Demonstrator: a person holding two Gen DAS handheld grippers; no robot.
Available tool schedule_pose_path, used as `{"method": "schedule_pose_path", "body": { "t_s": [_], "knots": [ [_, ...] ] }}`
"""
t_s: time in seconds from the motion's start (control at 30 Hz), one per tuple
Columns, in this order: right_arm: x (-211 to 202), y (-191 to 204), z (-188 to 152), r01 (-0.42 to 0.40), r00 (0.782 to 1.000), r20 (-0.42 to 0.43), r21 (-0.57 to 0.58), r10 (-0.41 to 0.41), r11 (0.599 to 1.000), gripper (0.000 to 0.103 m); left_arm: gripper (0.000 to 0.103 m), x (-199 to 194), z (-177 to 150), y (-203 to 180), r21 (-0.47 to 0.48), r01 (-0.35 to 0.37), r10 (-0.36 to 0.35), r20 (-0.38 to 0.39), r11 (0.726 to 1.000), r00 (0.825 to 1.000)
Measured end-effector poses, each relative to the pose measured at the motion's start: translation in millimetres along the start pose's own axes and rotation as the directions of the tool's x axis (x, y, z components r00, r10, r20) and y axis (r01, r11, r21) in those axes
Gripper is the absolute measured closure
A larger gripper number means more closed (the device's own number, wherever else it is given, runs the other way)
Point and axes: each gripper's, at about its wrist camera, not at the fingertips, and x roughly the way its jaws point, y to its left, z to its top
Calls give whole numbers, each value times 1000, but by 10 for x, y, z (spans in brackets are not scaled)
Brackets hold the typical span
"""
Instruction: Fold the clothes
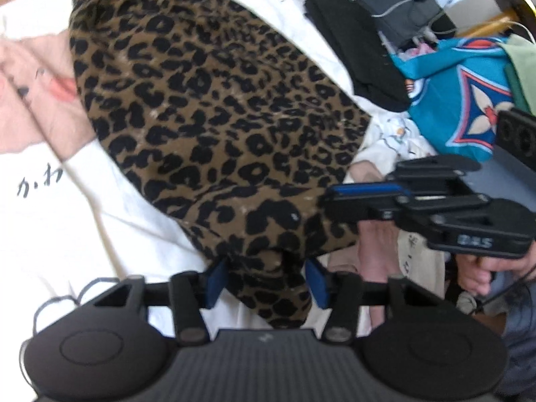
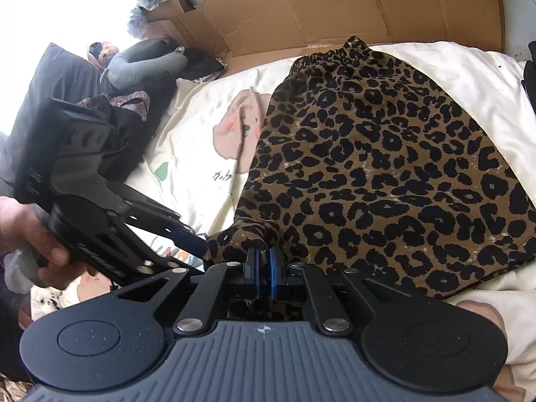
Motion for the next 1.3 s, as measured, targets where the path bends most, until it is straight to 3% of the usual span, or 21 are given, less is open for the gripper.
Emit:
{"method": "schedule_pose_path", "body": {
  "t_s": [0.03,0.23,0.43,0.7,0.77,0.83,0.87,1.0,1.1,1.2,1.3],
  "knots": [
    [-5,-3,2,-3,1000,2,4,3,1000,98,85,4,-6,14,-11,0,0,-1,1000,1000],
    [-33,-21,14,-24,1000,16,30,23,999,96,95,-132,-77,99,-37,0,0,16,999,1000],
    [-58,-48,35,-43,999,31,64,41,997,84,97,-361,-191,256,-56,-25,26,16,998,1000],
    [75,-48,39,-45,999,-15,78,46,996,83,97,-385,-367,581,-110,-59,57,-19,992,998],
    [142,-37,31,-37,998,-44,72,40,997,83,92,-361,-386,605,-109,-27,25,-19,994,1000],
    [203,-28,22,-29,997,-70,65,34,997,83,74,-344,-382,599,-102,0,-1,-3,995,1000],
    [226,-25,19,-26,996,-79,61,31,998,83,71,-328,-373,586,-95,2,-2,3,995,1000],
    [278,-33,19,-21,995,-96,60,27,998,83,68,-210,-341,568,-85,12,-11,7,996,1000],
    [305,-43,23,-19,995,-100,59,25,998,83,74,-111,-352,548,-79,19,-20,-3,997,1000],
    [328,-34,26,-21,995,-99,58,27,998,83,93,-107,-381,547,-73,23,-23,-5,997,1000],
    [358,-12,28,-27,994,-101,48,31,998,83,98,-145,-430,576,-71,0,-2,-17,997,1000]
  ]
}}
